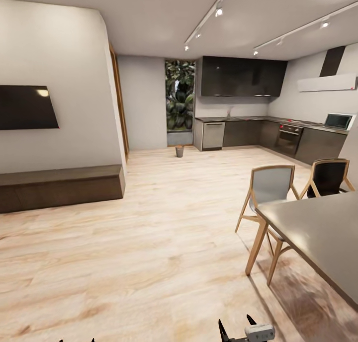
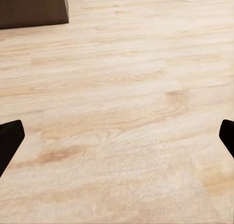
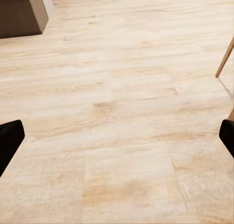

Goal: Put the three can of soda from the living room inside the tash can in the kitchen.

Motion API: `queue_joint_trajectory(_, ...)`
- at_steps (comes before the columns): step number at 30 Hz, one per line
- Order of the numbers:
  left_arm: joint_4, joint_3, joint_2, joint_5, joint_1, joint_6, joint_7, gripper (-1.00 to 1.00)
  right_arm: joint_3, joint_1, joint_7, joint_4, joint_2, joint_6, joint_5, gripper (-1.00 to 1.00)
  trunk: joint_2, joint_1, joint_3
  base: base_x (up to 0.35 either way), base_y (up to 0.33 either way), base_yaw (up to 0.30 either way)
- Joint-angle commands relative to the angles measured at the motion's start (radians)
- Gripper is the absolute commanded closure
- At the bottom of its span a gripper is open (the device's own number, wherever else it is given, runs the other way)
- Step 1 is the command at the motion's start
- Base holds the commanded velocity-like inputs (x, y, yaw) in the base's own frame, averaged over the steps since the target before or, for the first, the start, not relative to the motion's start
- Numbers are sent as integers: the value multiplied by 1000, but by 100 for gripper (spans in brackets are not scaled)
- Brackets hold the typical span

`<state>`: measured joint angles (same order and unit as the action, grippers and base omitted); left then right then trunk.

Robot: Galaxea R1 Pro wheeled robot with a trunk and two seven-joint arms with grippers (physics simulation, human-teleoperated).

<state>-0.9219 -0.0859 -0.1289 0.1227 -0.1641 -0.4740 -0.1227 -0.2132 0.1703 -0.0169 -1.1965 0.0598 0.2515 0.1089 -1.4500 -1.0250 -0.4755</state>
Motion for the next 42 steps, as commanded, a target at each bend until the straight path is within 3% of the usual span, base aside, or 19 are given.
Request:
queue_joint_trajectory(1, 0, 0, 0, 0, 0, 0, 0, -100, 0, 0, 0, 0, 0, 0, 0, -100, 0, 0, 0, 243, -176, 0)
queue_joint_trajectory(20, 0, 0, 0, 0, 0, 0, 0, -100, -3, 0, 0, 1, 0, -1, -1, -100, 0, 0, 0, 152, -185, 0)
queue_joint_trajectory(42, 2, -1, 0, 0, 1, 1, 0, -100, -6, 0, 0, 8, 0, 0, -4, -100, 0, 0, 0, 261, 166, 0)
